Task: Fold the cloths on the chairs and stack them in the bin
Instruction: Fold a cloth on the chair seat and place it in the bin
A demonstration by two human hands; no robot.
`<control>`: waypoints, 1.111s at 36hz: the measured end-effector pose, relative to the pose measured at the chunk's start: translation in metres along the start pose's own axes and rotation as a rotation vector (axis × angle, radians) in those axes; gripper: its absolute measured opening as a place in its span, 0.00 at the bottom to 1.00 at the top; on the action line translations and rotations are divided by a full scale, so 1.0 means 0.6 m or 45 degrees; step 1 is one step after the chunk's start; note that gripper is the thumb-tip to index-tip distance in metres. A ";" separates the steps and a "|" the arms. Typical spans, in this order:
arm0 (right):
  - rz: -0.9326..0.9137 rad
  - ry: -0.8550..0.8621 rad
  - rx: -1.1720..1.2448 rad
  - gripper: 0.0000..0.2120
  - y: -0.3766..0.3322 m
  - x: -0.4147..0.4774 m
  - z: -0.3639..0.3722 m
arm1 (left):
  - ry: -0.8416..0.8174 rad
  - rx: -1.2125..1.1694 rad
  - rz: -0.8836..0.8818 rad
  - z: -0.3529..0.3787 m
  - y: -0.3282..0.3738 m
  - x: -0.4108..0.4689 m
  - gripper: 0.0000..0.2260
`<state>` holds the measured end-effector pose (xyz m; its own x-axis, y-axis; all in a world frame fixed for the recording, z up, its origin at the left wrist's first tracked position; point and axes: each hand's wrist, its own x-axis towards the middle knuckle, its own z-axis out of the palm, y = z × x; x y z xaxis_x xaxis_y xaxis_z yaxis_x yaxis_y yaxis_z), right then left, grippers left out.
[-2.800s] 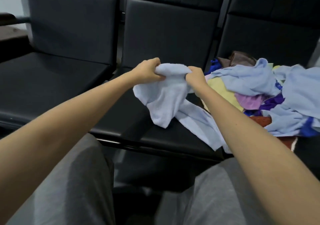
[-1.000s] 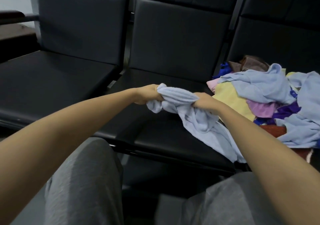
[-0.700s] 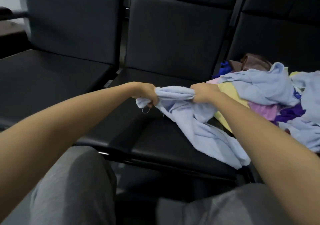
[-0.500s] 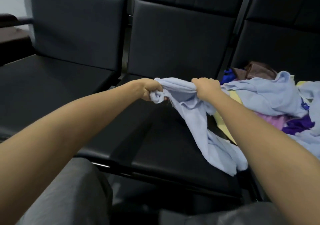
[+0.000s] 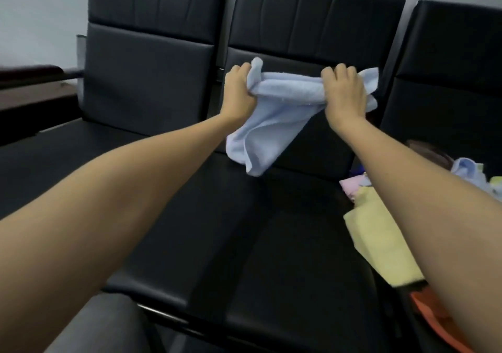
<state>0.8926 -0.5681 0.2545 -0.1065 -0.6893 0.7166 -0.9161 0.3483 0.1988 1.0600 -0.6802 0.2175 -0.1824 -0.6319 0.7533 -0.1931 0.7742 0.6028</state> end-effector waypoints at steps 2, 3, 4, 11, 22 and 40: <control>-0.092 -0.045 -0.036 0.16 -0.002 -0.026 0.006 | 0.009 0.157 0.180 -0.007 -0.014 -0.026 0.09; -0.133 -0.103 -0.053 0.17 -0.002 -0.041 0.009 | -0.017 0.225 0.237 -0.014 -0.023 -0.035 0.06; -0.175 -0.179 -0.071 0.18 -0.003 -0.056 0.013 | -0.094 0.318 0.273 -0.021 -0.025 -0.047 0.06; -0.067 -1.661 0.429 0.13 -0.004 -0.150 -0.008 | -1.723 1.015 -0.527 -0.074 0.011 -0.120 0.09; 0.132 -2.478 0.536 0.09 -0.023 -0.264 0.008 | -2.411 0.677 -0.900 -0.084 0.022 -0.248 0.29; 0.314 -1.389 0.652 0.03 0.053 -0.259 0.081 | -1.432 -0.351 -1.279 -0.092 -0.101 -0.255 0.18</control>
<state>0.8614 -0.4808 0.1172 -0.3406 -0.8959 -0.2852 -0.8455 0.4245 -0.3238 1.1530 -0.6286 0.0805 -0.7271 -0.4821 -0.4888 -0.5223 -0.0736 0.8496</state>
